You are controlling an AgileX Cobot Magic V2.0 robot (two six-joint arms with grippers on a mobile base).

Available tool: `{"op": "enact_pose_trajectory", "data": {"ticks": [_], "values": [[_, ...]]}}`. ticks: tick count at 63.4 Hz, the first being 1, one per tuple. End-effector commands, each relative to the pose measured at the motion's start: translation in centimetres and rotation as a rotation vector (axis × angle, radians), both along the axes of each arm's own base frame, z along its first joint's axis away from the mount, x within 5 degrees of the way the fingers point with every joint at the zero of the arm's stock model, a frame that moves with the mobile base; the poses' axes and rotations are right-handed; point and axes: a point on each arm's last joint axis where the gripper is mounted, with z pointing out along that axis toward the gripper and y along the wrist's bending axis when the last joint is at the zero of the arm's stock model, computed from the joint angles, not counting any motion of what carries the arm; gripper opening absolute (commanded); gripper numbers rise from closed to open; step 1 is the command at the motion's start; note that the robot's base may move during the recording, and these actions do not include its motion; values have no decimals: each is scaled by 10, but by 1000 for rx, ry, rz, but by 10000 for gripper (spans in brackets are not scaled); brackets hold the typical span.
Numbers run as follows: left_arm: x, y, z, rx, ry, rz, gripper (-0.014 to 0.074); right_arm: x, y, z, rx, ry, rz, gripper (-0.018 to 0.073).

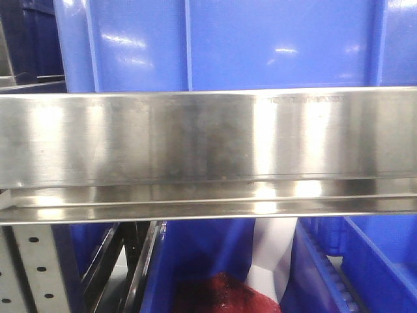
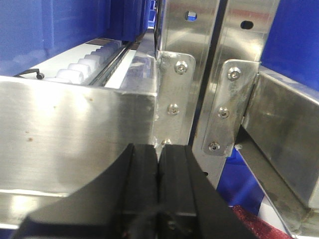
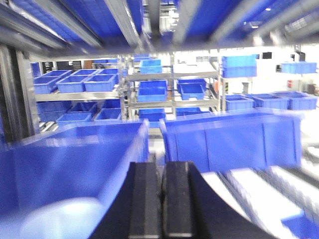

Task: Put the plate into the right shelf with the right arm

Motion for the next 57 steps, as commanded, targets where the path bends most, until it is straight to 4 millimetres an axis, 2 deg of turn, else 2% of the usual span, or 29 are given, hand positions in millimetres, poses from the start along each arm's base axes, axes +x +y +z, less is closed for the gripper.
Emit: {"op": "enact_pose_trajectory", "data": {"ticks": [1, 9, 20, 29, 57], "values": [[0, 0, 5, -11, -85, -2, -47, -11, -3, -5, -10, -121, -37, 56], [0, 0, 5, -11, -85, -2, -47, -15, -2, -42, -24, -77, -39, 56], [0, 0, 5, -11, -85, -2, -47, -19, -2, -73, 14, -49, -29, 56], [0, 0, 5, -11, -85, -2, -47, -19, -2, -90, 30, -31, -23, 56], [0, 0, 5, -11, -85, -2, -47, -22, -1, -122, -23, -8, -25, 56]]}}
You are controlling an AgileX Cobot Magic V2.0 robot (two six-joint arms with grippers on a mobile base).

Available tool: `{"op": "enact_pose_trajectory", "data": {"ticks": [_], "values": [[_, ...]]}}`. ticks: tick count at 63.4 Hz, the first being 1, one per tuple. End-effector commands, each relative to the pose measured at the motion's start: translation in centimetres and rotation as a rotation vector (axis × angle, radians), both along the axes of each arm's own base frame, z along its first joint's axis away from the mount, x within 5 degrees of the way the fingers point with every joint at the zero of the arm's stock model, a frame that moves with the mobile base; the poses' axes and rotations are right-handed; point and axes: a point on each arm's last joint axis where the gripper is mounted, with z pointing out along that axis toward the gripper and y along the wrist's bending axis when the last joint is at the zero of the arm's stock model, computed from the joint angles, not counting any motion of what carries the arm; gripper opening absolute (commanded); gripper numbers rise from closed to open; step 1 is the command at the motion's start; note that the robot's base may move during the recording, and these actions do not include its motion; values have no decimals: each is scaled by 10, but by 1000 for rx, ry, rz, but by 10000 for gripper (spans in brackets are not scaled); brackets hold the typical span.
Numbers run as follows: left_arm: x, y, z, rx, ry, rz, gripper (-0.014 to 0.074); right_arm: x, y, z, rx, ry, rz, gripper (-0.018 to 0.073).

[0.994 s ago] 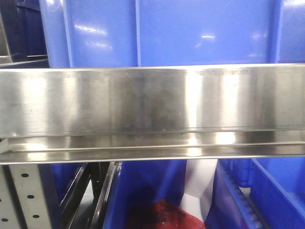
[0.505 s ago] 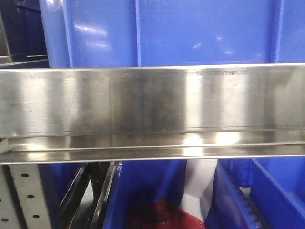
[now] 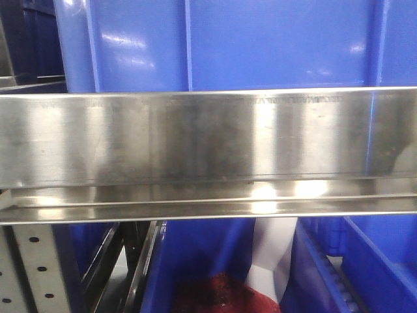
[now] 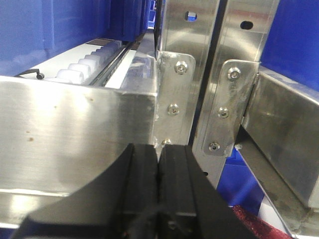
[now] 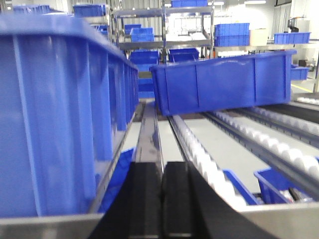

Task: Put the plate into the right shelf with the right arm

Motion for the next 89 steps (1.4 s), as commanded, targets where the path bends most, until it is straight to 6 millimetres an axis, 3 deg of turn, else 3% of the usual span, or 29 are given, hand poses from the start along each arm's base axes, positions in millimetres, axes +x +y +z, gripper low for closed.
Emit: {"op": "enact_pose_trajectory", "data": {"ticks": [1, 27, 89], "values": [[0, 0, 5, -11, -85, -2, -47, -2, 0, 11, -8, -104, -7, 56], [0, 0, 5, -11, -85, -2, -47, 4, 2, -25, 18, -15, 47, 56], [0, 0, 5, -11, -85, -2, -47, 5, 3, -31, -1, 59, 49, 56]]}}
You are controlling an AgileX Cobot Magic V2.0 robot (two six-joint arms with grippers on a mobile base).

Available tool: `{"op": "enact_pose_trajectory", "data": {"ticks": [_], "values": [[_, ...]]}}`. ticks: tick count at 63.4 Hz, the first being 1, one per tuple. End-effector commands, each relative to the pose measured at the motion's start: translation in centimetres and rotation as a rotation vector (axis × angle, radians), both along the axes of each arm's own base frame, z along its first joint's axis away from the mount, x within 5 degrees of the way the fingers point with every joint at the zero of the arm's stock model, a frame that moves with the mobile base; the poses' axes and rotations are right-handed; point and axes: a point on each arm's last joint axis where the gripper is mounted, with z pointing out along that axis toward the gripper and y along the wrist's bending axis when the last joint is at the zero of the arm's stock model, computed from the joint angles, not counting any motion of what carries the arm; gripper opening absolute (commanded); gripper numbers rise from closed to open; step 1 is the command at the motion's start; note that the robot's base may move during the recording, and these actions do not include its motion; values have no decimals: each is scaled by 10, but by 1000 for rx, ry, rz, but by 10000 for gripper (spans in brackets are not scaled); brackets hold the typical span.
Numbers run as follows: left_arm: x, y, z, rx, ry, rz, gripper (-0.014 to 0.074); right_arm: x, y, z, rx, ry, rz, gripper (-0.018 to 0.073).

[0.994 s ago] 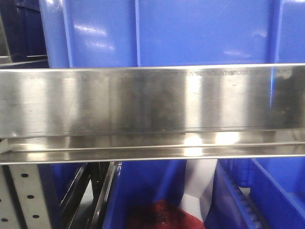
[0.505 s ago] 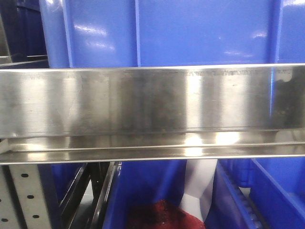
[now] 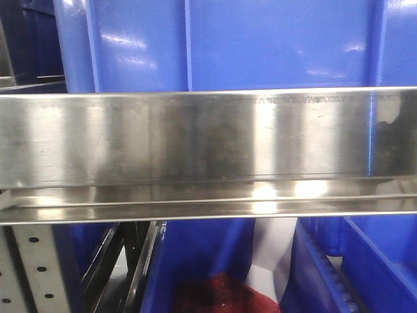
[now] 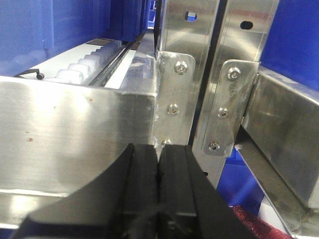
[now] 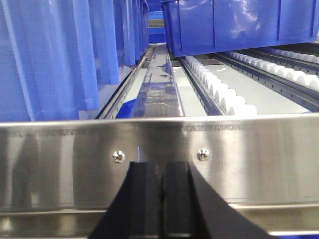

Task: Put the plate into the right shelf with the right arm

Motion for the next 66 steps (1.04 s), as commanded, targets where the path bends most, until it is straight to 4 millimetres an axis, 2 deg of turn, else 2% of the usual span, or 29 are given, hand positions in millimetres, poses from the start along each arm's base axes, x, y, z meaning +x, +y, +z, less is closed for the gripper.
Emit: {"op": "enact_pose_trajectory", "data": {"ticks": [1, 66], "values": [[0, 0, 5, -11, -85, -2, -47, -1, 0, 11, -5, -101, -3, 56], [0, 0, 5, -11, -85, -2, -47, -1, 0, 11, -6, -101, -4, 56]]}}
